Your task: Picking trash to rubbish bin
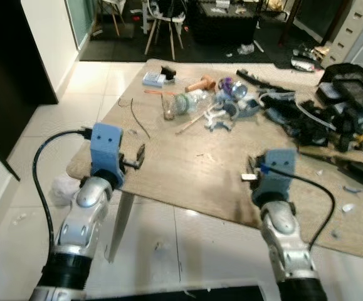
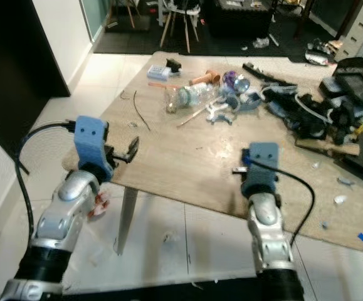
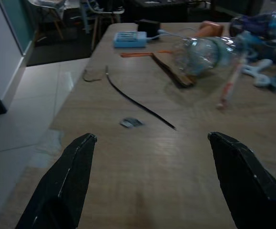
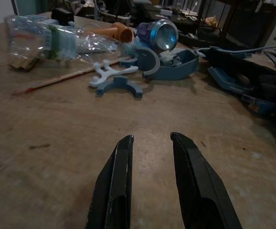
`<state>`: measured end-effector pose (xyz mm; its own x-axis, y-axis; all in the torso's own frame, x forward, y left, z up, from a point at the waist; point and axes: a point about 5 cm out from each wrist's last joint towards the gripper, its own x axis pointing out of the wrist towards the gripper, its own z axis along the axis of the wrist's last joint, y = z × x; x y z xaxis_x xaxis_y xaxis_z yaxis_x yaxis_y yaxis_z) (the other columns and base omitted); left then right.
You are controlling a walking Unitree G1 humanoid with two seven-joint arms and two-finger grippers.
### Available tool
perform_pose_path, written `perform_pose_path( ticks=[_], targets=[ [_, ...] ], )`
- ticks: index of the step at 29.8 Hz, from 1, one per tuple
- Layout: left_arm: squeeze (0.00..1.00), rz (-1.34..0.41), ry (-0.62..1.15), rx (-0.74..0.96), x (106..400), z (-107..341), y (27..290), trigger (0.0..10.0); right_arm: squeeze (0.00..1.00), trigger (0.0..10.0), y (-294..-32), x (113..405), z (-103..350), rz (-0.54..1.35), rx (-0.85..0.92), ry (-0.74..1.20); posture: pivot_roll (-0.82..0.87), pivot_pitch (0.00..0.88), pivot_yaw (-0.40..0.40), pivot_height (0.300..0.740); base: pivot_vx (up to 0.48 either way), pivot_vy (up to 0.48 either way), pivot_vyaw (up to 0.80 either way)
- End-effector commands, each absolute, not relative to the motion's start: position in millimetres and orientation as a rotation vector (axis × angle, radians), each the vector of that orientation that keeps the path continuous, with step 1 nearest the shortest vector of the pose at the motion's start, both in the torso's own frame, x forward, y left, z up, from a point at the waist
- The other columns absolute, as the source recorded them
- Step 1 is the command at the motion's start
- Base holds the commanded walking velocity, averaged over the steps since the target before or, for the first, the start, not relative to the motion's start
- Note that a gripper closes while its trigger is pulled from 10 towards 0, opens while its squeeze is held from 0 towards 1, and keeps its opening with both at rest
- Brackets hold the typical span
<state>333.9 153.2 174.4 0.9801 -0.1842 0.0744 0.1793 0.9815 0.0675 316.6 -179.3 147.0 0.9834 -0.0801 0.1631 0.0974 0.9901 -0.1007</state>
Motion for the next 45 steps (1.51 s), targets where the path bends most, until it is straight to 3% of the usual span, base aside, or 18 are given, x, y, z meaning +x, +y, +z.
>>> perform_pose_path(
  ticks=[1, 26, 39, 40, 41, 42, 45],
  targets=[
    [0.00, -0.195, -0.070, 0.069, 334.4, 173.2, 152.4, 10.0, 0.00, 10.0, -183.6, 314.5, 144.3, -0.107, -0.110, -0.143, -0.01, 0.134, 0.013, 0.740, 0.352, 0.000, 0.00],
    [0.00, -0.196, -0.076, 0.076, 334.4, 175.4, 154.3, 10.0, 0.00, 10.0, -179.0, 312.8, 143.5, -0.099, -0.107, -0.139, -0.01, 0.128, 0.014, 0.740, 0.349, 0.000, 0.00],
    [0.00, -0.224, -0.090, 0.085, 332.4, 175.1, 150.9, 10.0, 0.00, 10.0, -190.4, 317.2, 149.3, -0.103, -0.120, -0.154, -0.02, 0.117, 0.011, 0.740, 0.000, 0.000, 0.00],
    [0.00, -0.250, -0.091, 0.101, 332.0, 175.8, 149.2, 10.0, 0.24, 10.0, -194.6, 317.6, 149.3, -0.101, -0.119, -0.158, -0.02, 0.115, 0.008, 0.740, 0.000, 0.000, 0.00],
    [0.00, -0.250, -0.091, 0.101, 332.0, 175.8, 149.2, 10.0, 0.24, 10.0, -194.6, 317.6, 149.3, -0.101, -0.119, -0.158, -0.02, 0.115, 0.008, 0.740, 0.000, 0.000, 0.00],
    [0.00, -0.265, -0.093, 0.112, 331.5, 176.1, 148.0, 10.0, 1.00, 10.0, -197.5, 317.8, 148.6, -0.106, -0.104, -0.157, -0.02, 0.112, 0.008, 0.740, 0.000, 0.000, 0.00],
    [0.00, -0.304, -0.090, 0.139, 330.2, 175.9, 145.4, 10.0, 1.00, 10.0, -197.8, 319.2, 148.1, -0.063, -0.110, -0.157, -0.02, 0.112, 0.011, 0.740, 0.000, 0.000, 0.00]
  ],
)
